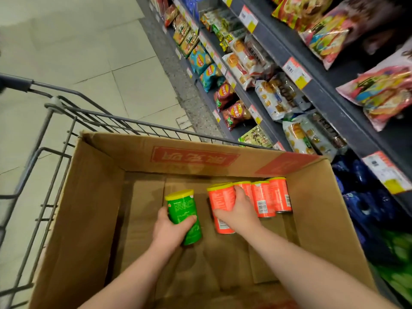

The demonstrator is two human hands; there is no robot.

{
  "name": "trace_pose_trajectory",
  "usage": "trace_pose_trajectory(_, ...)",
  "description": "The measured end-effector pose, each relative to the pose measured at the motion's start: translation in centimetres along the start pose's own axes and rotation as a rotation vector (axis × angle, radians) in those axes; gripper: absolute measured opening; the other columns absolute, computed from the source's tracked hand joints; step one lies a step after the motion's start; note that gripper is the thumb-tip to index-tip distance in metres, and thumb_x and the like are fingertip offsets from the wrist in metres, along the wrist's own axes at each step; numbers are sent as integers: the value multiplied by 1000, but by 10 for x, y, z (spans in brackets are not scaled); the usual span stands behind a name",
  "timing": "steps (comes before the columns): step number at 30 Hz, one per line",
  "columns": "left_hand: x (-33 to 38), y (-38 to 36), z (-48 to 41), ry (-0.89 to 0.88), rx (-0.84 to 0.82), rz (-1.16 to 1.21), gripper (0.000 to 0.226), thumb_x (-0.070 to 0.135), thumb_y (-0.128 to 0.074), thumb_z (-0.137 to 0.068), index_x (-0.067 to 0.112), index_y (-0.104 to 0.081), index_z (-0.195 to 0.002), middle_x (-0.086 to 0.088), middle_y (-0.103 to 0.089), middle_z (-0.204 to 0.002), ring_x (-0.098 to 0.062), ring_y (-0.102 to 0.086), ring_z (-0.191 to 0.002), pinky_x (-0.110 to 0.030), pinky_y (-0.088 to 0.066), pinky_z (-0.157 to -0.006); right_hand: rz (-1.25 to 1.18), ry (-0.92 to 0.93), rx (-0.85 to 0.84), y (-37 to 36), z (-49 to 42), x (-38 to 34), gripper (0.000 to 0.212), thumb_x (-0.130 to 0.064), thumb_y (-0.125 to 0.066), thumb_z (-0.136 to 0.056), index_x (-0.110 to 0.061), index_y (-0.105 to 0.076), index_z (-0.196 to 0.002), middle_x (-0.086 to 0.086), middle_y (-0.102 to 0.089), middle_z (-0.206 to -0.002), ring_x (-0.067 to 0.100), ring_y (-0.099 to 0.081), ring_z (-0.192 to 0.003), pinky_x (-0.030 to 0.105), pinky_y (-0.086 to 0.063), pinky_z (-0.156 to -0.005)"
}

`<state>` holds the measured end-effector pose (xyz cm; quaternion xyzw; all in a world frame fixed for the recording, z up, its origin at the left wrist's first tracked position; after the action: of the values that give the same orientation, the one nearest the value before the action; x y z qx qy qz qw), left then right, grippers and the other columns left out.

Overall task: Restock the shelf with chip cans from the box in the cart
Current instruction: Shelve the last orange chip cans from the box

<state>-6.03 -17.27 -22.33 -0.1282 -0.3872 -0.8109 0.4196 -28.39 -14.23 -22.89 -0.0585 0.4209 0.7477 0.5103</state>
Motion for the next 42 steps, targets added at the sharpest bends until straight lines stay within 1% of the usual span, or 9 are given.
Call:
trace_pose_trajectory(6,45,-36,28,-133,-127,-23,68,28,-80,-74,10,-44,-129,-9,-62,-114,-21,-57,-95,-26,-44,-84,-170,-52,88,50,29,33,95,-37,-72,-75,-24,-16,-149,3,-43,-141,23,-46,-126,36,-40,-104)
trace_pose_trajectory(15,99,-91,83,-293,-275,-50,78,32,-80,-72,20,-38,-137,-5,-60,-117,-24,-60,-103,-35,-49,-93,-304,-119,301,112,90,86,87,-33,-75,-67,-21,-33,-141,4,-52,-127,21,-55,-112,35,-45,-96)
trace_pose_trajectory(18,111,-110,115,-349,-361,-41,62,28,-82,-71,29,-41,-118,-1,-60,-104,-22,-62,-95,-39,-51,-91,-365,-138,370,132,121,107,87,-44,-69,-55,-25,-38,-134,1,-56,-119,19,-58,-106,36,-47,-94)
trace_pose_trajectory(24,124,-164,195,-511,-525,-108,67,52,-77,-46,33,-46,-102,3,-66,-98,-17,-66,-90,-41,-54,-86,-530,-152,559,164,208,166,83,-41,-71,-55,-26,-40,-131,-3,-58,-112,13,-59,-98,28,-45,-85)
trace_pose_trajectory(30,100,-212,307,-681,-663,-204,58,29,-85,-67,21,-49,-112,-2,-64,-102,-15,-60,-85,-26,-46,-75,-706,-232,753,159,334,249,86,-36,-71,-57,-24,-38,-136,-2,-58,-115,13,-59,-100,26,-44,-86)
trace_pose_trajectory(33,69,-230,367,-739,-744,-241,48,22,-80,-74,19,-47,-110,0,-62,-96,-6,-57,-76,-14,-43,-61,-771,-279,835,142,406,290,66,-24,-76,-70,-27,-42,-127,-12,-58,-100,6,-59,-89,21,-44,-79)
trace_pose_trajectory(35,44,-238,408,-766,-807,-276,52,27,-82,-72,24,-45,-108,0,-62,-100,-13,-61,-85,-24,-50,-75,-791,-301,885,131,455,312,57,-17,-74,-75,-31,-39,-119,-17,-55,-93,-2,-55,-81,11,-41,-69)
trace_pose_trajectory(37,19,-250,446,-798,-861,-304,59,32,-85,-66,26,-46,-108,-3,-65,-105,-19,-64,-92,-35,-52,-87,-794,-339,934,118,502,333,63,-18,-74,-75,-29,-39,-126,-9,-58,-102,4,-57,-86,14,-42,-74)
trace_pose_trajectory(42,-39,-271,539,-866,-1012,-341,55,28,-82,-72,22,-46,-113,-2,-65,-103,-14,-63,-87,-28,-49,-78,-841,-423,1068,83,608,382,74,-31,-74,-61,-27,-41,-127,-2,-61,-111,13,-62,-97,30,-48,-90)
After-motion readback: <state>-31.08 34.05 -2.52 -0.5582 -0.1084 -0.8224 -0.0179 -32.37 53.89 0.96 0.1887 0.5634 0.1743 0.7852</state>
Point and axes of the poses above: each hand's wrist, its own z-axis away from the middle knuckle, its own y-axis out of the back of the hand, x = y × z, the point moved 10 cm from there along -z, towards the middle knuckle
